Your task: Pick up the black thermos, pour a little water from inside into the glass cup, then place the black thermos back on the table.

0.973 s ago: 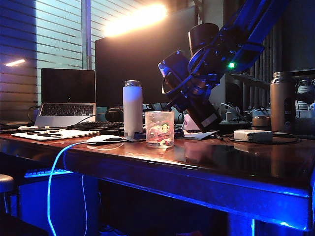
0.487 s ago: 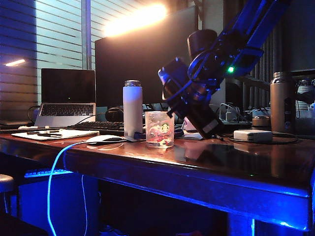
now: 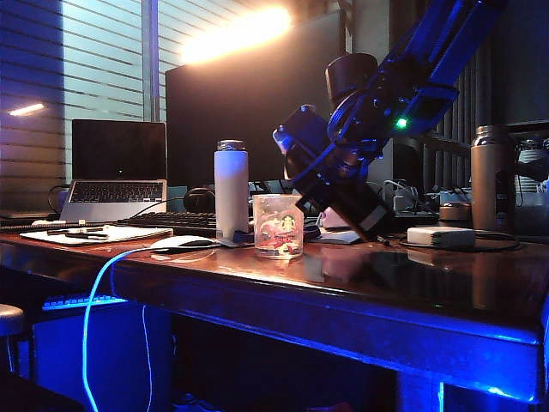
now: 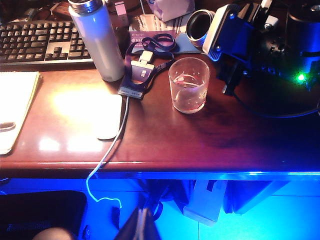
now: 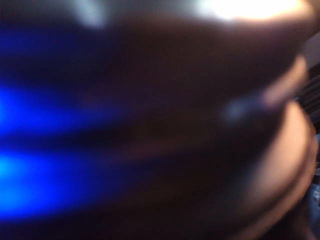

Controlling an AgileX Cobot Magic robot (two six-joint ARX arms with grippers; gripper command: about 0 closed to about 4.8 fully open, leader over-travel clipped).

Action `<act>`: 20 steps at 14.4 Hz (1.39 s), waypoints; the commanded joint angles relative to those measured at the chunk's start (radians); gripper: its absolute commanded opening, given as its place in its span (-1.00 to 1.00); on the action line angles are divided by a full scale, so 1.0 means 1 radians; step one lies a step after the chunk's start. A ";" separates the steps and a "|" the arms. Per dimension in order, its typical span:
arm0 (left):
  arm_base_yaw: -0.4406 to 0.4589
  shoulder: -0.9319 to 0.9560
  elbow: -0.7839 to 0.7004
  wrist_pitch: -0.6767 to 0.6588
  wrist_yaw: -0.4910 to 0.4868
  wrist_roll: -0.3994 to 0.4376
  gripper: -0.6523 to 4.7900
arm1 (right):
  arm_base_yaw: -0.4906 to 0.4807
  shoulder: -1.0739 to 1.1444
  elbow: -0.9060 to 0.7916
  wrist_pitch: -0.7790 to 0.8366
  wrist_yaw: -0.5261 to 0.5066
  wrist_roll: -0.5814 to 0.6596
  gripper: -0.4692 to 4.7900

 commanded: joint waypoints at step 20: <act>0.000 -0.003 0.005 0.006 0.006 -0.016 -0.68 | 0.002 -0.013 0.023 0.076 0.060 -0.270 -0.73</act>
